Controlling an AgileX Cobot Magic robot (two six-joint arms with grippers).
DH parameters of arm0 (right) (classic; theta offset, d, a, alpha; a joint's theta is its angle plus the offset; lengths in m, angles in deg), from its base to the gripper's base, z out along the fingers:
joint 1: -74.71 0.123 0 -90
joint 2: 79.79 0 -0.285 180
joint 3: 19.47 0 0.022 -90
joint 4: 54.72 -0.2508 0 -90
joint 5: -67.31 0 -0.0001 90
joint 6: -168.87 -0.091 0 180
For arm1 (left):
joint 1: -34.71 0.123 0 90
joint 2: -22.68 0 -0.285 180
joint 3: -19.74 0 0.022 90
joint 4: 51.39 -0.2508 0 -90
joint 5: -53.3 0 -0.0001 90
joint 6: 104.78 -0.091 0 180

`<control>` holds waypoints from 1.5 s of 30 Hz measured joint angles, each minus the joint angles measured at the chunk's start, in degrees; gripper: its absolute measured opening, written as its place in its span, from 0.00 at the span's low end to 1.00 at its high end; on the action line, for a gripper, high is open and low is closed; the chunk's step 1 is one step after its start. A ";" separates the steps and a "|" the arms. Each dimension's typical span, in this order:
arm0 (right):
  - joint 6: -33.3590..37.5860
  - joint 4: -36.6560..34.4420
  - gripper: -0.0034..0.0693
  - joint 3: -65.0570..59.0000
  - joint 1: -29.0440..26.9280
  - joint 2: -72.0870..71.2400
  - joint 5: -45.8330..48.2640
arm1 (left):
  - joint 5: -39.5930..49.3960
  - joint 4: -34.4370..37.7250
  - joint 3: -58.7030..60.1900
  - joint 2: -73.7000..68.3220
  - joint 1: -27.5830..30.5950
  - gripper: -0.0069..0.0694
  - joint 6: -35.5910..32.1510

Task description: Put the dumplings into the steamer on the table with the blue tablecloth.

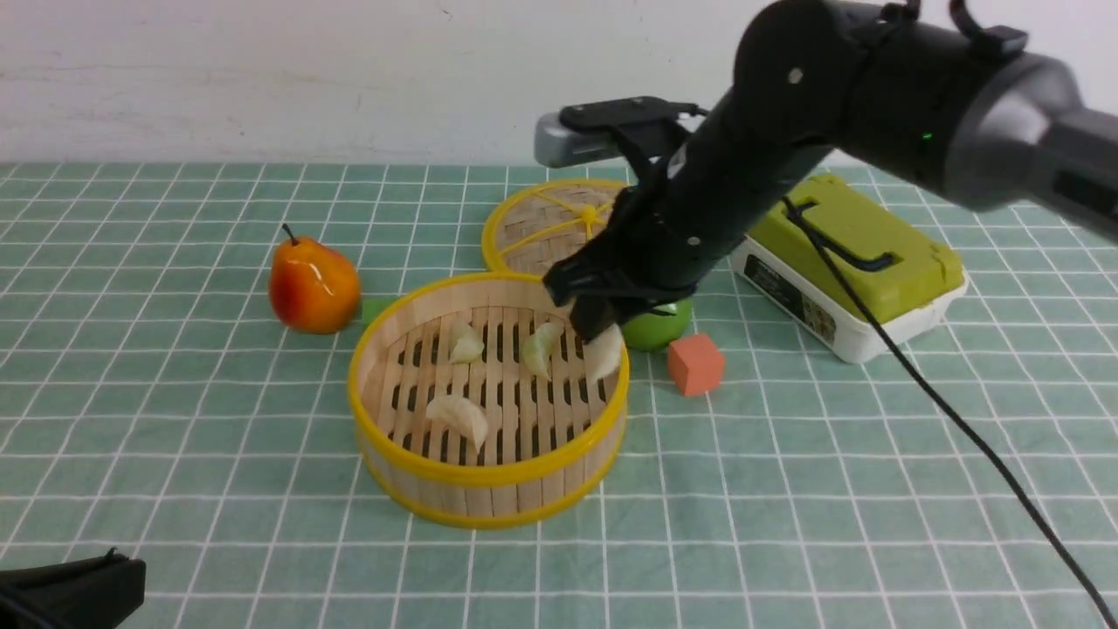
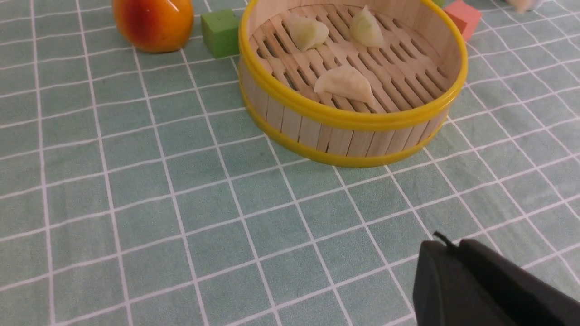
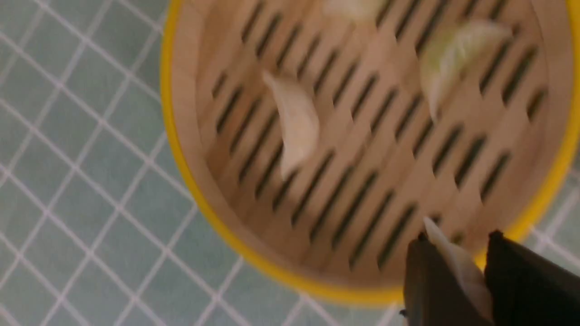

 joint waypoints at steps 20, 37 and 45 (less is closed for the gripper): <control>2.12 0.98 0.56 6.50 2.49 14.59 -7.85 | 0.00 0.00 0.00 0.00 0.00 0.15 0.00; -10.63 32.59 0.02 2.08 -3.13 -28.20 14.03 | 0.00 0.00 0.00 0.00 0.00 0.17 0.00; -12.04 27.94 0.02 -41.22 -3.22 -58.69 -15.95 | 0.00 0.00 0.00 0.00 0.00 0.18 0.00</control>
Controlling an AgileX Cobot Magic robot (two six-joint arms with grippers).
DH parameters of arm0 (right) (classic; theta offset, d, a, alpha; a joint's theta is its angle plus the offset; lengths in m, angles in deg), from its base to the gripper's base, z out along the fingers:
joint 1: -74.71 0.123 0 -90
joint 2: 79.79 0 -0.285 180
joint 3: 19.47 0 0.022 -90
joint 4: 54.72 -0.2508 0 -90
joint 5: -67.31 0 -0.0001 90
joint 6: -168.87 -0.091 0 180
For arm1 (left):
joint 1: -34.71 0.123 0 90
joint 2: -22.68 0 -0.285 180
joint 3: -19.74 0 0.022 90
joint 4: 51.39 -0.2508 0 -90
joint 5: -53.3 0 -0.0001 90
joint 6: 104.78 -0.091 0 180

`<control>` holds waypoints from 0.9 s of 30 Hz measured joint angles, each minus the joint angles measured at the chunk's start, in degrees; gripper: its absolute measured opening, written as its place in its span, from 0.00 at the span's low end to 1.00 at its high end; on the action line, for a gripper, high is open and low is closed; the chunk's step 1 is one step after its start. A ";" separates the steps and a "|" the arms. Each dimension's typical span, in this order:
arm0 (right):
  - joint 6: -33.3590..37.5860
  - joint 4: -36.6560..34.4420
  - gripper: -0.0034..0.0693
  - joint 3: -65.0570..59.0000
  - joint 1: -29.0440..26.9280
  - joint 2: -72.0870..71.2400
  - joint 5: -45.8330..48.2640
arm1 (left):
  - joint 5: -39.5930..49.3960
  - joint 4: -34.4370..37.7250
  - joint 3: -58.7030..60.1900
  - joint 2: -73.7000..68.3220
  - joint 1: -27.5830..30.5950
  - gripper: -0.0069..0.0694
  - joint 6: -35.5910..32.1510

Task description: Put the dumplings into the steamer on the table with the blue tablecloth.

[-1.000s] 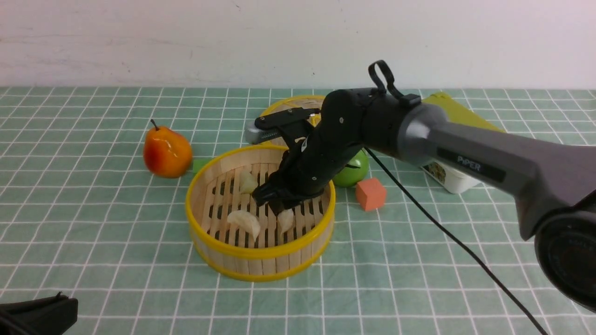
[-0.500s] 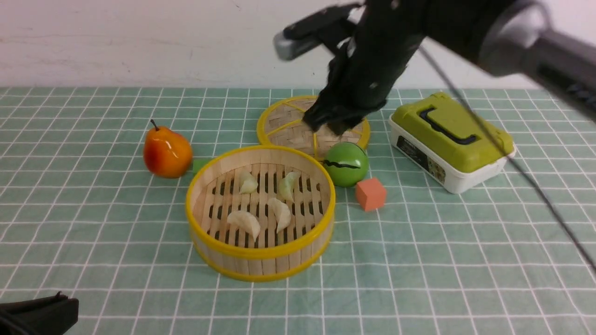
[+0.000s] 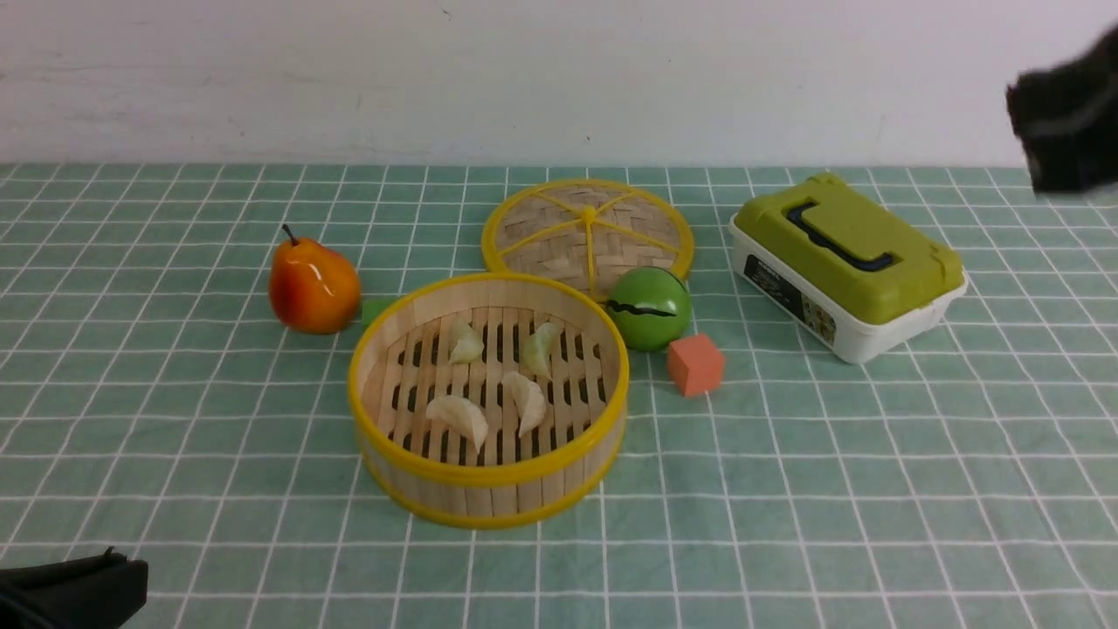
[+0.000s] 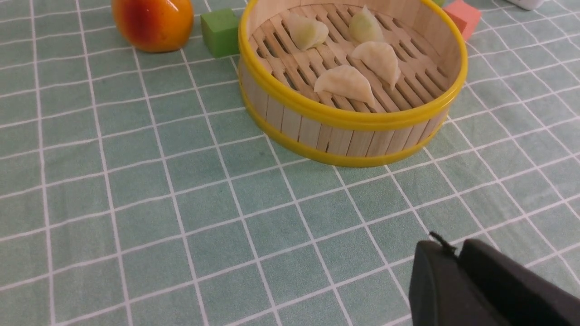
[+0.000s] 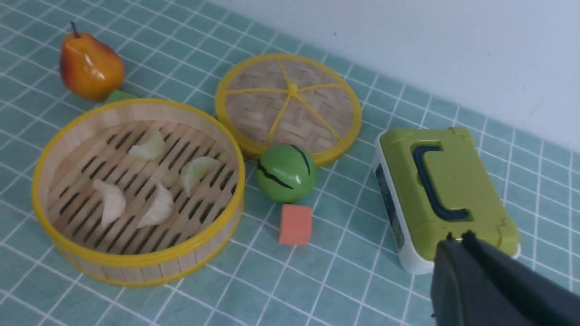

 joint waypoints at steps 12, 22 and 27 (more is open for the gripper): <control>-18.48 -1.44 0.04 -53.62 0.00 -33.68 -41.47 | 0.00 0.00 0.00 0.00 0.00 0.19 0.00; -24.47 -0.22 0.04 -65.59 0.00 -53.16 -40.54 | 0.00 0.00 0.00 0.00 0.00 0.21 0.00; -20.82 1.31 0.04 -65.67 -2.43 -56.80 -34.62 | 0.00 0.00 0.00 0.00 0.00 0.22 0.00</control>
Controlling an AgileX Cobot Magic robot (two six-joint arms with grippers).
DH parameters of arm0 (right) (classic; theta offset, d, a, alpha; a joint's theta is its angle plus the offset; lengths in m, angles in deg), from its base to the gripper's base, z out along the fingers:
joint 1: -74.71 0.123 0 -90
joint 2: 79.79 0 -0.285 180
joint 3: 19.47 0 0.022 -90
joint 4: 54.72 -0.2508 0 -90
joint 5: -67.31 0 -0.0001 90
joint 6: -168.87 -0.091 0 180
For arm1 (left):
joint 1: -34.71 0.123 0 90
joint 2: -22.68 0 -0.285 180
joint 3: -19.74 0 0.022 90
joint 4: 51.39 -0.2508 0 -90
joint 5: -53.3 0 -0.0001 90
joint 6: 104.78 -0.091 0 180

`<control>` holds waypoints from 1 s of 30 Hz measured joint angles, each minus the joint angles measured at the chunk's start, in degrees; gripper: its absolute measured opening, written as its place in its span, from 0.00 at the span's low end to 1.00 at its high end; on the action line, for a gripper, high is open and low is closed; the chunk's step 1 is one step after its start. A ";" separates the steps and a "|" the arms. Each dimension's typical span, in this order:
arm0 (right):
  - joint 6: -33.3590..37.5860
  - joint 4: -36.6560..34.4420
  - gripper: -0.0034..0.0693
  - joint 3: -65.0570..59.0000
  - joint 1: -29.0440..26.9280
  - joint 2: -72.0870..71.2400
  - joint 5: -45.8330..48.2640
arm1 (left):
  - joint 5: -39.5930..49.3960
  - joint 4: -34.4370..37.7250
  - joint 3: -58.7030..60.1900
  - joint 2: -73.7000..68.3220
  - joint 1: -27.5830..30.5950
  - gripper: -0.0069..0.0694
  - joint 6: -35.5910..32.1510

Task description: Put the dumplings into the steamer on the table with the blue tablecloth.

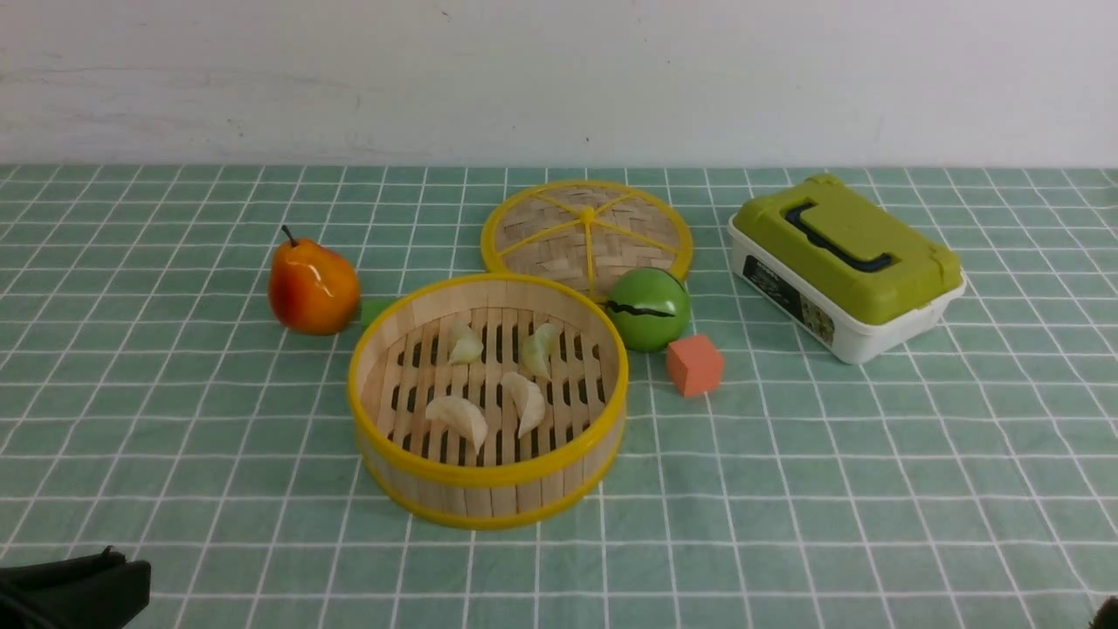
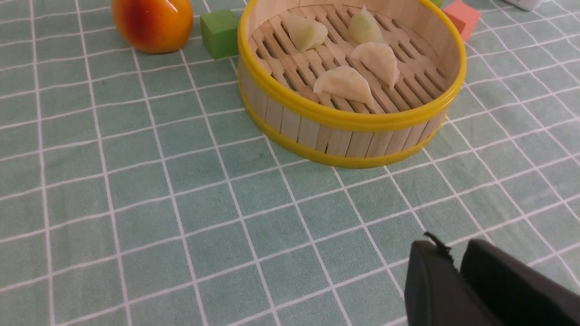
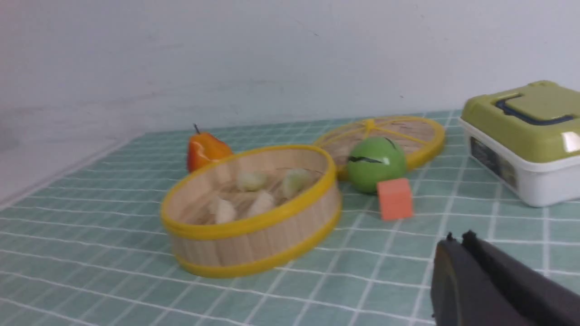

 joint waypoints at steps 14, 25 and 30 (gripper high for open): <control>17.07 -13.09 0.05 0.40 -24.74 -0.11 18.67 | 0.00 0.00 0.00 0.00 0.00 0.23 0.00; 17.84 -13.29 0.06 0.47 -24.98 -0.11 19.03 | 0.00 0.00 0.00 0.00 0.00 0.24 0.00; 17.84 -13.29 0.06 0.47 -24.98 -0.11 19.05 | 0.00 0.00 0.00 0.00 0.00 0.24 0.00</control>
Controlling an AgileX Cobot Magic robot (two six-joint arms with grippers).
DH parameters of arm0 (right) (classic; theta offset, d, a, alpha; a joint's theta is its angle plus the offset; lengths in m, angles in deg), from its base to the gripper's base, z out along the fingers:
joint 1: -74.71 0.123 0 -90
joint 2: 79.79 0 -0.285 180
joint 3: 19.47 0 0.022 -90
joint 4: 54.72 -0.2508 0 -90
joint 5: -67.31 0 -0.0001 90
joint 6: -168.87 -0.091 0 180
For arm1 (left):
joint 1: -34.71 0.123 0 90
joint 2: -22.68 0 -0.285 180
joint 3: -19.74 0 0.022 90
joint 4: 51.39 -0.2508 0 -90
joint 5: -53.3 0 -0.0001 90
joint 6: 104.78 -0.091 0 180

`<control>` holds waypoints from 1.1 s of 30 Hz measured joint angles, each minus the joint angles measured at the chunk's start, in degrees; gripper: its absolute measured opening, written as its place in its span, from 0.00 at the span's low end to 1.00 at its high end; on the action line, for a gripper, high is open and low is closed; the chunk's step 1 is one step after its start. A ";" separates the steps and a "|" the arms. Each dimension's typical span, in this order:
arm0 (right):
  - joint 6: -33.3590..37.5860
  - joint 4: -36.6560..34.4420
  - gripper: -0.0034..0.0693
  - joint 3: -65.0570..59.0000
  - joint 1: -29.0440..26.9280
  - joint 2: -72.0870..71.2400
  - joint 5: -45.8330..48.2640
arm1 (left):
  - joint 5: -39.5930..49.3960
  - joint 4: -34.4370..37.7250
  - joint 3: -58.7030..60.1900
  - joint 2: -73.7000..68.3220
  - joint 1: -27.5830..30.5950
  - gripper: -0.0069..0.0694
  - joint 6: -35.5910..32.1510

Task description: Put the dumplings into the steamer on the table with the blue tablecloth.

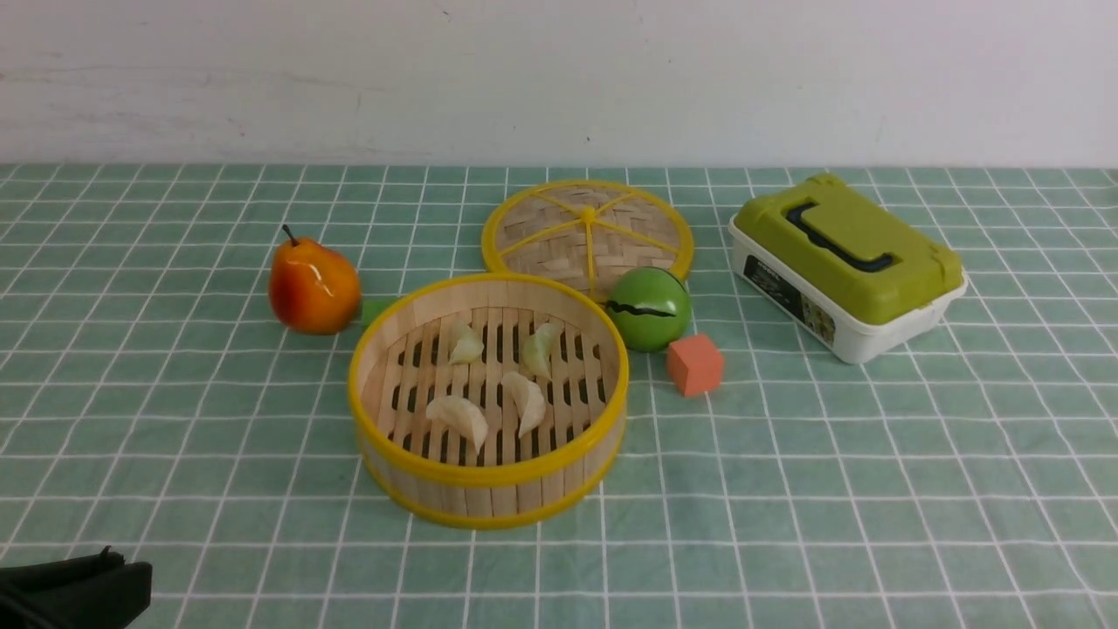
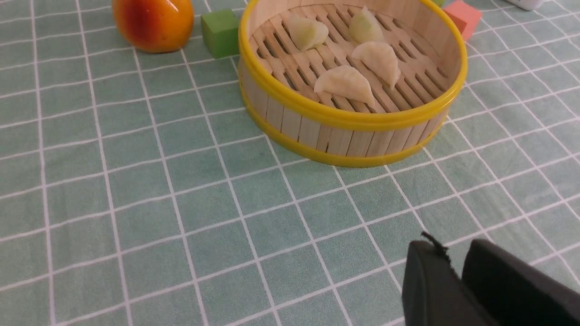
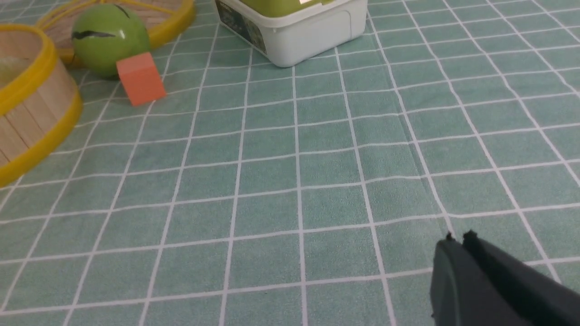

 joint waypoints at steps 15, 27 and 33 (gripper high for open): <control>0.00 -0.20 0.08 0.00 0.00 0.00 0.11 | -0.76 0.00 0.65 0.43 0.00 0.26 0.00; 0.00 -0.20 0.09 0.04 -0.04 0.00 0.18 | -26.63 -9.18 24.46 25.52 13.35 0.26 -0.16; 0.00 -0.09 0.10 0.04 -0.04 0.00 0.25 | -23.71 -6.31 25.95 26.36 19.44 0.25 -0.21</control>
